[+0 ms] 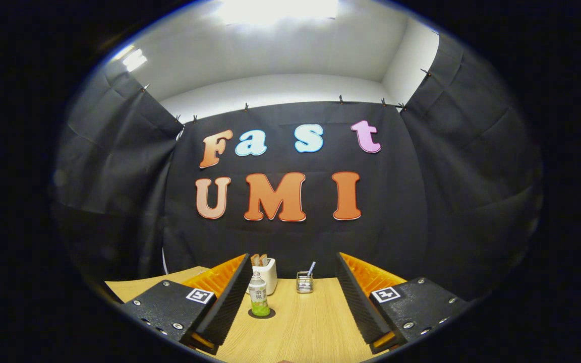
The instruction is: Take the bottle from table, then pour the juice into the cup, finally place the bottle on the coaster
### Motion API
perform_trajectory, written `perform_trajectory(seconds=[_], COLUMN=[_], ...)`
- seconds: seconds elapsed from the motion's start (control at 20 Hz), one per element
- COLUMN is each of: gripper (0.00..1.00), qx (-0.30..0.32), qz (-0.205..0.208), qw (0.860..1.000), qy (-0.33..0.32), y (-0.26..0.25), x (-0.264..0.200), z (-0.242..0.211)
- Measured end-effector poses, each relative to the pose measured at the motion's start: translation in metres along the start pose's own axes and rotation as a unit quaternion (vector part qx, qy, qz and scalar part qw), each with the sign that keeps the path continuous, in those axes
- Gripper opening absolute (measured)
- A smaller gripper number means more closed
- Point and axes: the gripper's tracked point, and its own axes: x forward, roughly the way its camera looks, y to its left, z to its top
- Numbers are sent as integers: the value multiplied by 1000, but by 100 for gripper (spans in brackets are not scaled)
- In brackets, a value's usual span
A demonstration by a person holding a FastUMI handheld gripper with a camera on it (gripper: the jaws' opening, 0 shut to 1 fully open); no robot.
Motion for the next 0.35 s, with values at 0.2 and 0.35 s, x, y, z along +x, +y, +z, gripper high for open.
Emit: perform_trajectory(seconds=[0.2, 0.35], gripper=[98, 97], qx=[-14, -22], qz=[-8, -6], qw=[1000, 999], qy=[-22, -29], y=[0, 6], x=[-1, -1], z=[8, 8])
